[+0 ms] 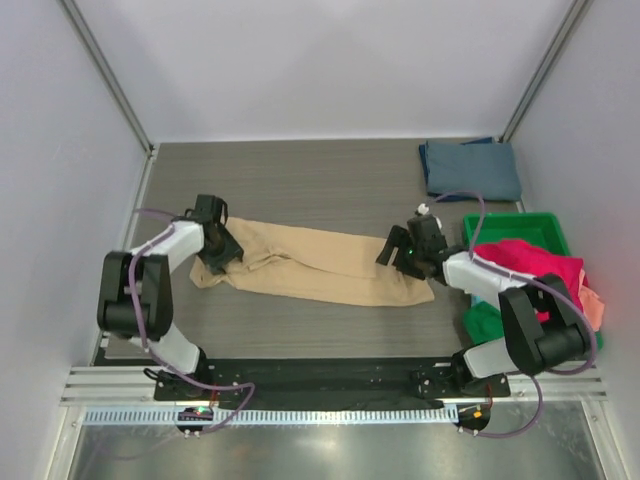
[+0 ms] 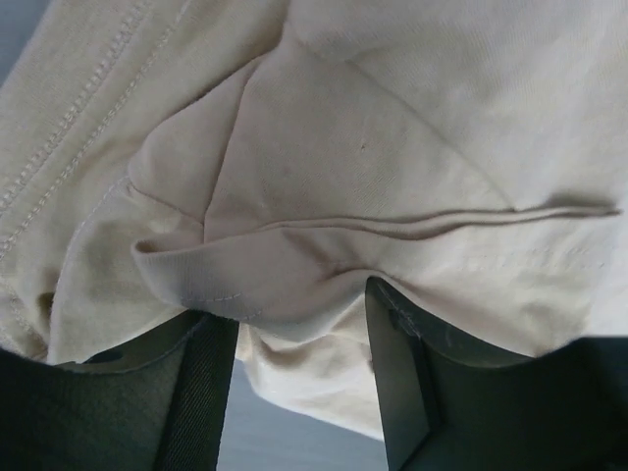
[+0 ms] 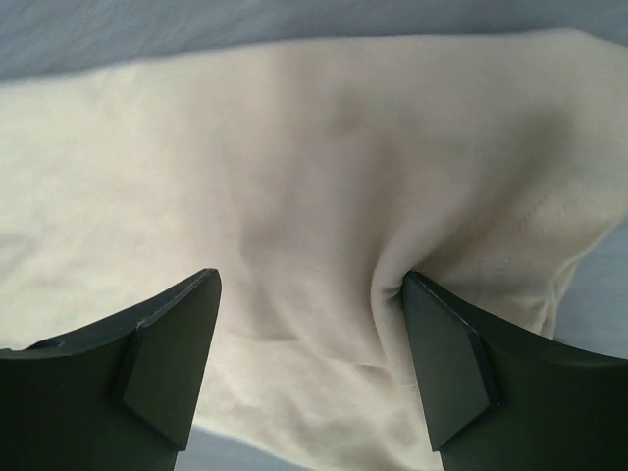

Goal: Fold and stack the t-shirts
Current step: Fold the tshirt

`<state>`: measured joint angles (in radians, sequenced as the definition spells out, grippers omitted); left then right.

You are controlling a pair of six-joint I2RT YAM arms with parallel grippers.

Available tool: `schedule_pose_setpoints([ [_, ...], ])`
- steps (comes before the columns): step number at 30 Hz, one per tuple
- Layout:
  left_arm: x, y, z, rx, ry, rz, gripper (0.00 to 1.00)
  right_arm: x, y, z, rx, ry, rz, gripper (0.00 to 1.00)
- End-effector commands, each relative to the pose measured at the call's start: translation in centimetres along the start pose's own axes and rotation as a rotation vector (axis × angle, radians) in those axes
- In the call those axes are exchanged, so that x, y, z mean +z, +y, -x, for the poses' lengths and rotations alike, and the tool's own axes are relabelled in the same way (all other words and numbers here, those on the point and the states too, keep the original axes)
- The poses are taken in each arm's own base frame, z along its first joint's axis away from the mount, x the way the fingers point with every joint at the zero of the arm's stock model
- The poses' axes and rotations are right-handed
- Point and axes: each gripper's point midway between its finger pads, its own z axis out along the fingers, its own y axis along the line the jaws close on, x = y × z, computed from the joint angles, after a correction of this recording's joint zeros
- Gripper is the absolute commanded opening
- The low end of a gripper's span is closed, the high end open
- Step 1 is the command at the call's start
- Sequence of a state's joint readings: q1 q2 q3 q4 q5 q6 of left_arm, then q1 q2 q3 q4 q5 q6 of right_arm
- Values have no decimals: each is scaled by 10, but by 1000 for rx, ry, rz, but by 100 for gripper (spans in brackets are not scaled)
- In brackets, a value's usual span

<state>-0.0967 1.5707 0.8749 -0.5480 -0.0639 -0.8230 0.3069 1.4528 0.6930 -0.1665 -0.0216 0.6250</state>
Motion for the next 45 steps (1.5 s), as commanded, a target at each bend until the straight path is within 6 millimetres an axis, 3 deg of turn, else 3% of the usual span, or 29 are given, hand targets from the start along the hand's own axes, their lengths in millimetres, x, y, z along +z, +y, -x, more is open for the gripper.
schedule_pose_setpoints([
  [1, 41, -51, 46, -17, -59, -67, 53, -16, 5, -98, 89, 223, 35, 80],
  [2, 48, -62, 51, -20, -46, -71, 53, -21, 21, -107, 101, 211, 88, 80],
  [3, 54, -74, 52, -14, -37, -74, 53, -23, 20, -123, 114, 198, 86, 79],
  [4, 56, -93, 60, -28, -43, -99, 53, -37, 53, -156, 135, 237, 163, 79],
  [5, 71, -121, 73, -29, -42, -125, 53, -49, 88, -159, 140, 205, 291, 79],
  [6, 70, -150, 72, -6, -33, -167, 51, -59, 118, -160, 136, 178, 357, 79],
  [7, 72, -176, 69, 30, -2, -215, 50, -78, 147, -184, 31, 196, 434, 80],
  [8, 58, -232, 90, 80, -26, -339, 50, -80, 158, -194, -47, 201, 421, 79],
  [9, 49, -255, 77, 150, -1, -348, 49, -106, 205, -184, -96, 161, 509, 79],
  [10, 34, -276, 82, 197, -24, -381, 49, -109, 212, -178, -148, 78, 484, 80],
  [11, 14, -299, 91, 287, -71, -438, 50, -124, 219, -192, -268, 62, 505, 82],
  [12, -25, -333, 103, 335, -132, -536, 56, -134, 232, -184, -279, 20, 527, 83],
  [15, -104, -359, 125, 407, -245, -685, 76, -141, 236, -170, -324, -53, 529, 86],
  [17, -138, -354, 134, 421, -301, -704, 80, -139, 232, -156, -357, -110, 478, 88],
  [18, -130, -340, 134, 430, -306, -657, 83, -144, 239, -145, -385, -144, 478, 88],
  [19, -170, -331, 140, 429, -364, -680, 83, -142, 239, -140, -401, -162, 458, 89],
  [21, -187, -307, 142, 427, -392, -643, 84, -137, 239, -112, -404, -200, 411, 90],
  [24, -212, -253, 137, 395, -420, -548, 84, -124, 237, -81, -386, -198, 377, 90],
  [25, -193, -227, 129, 386, -398, -462, 83, -111, 229, -53, -366, -224, 335, 90],
  [26, -224, -210, 125, 375, -442, -480, 83, -96, 225, -47, -377, -210, 300, 90],
  [28, -227, -183, 108, 386, -435, -463, 83, -83, 229, -15, -391, -231, 268, 90],
  [29, -225, -159, 88, 398, -410, -458, 83, -63, 222, -17, -423, -198, 208, 90],
  [30, -229, -151, 79, 413, -415, -475, 82, -61, 235, -2, -424, -217, 207, 90],
  [35, -219, -78, 36, 443, -406, -409, 81, -19, 236, 20, -495, -233, 92, 90],
  [39, -209, -48, 5, 442, -397, -444, 80, 9, 247, 46, -504, -231, 170, 90],
  [40, -207, -44, 2, 437, -405, -455, 80, 13, 258, 47, -500, -212, 243, 90],
  [41, -205, -43, 0, 423, -416, -469, 80, 17, 260, 66, -485, -226, 261, 90],
  [44, -198, -33, -11, 429, -423, -491, 80, 53, 263, 65, -500, -140, 318, 90],
  [45, -194, -27, -9, 443, -442, -463, 80, 54, 272, 78, -525, -139, 371, 90],
])
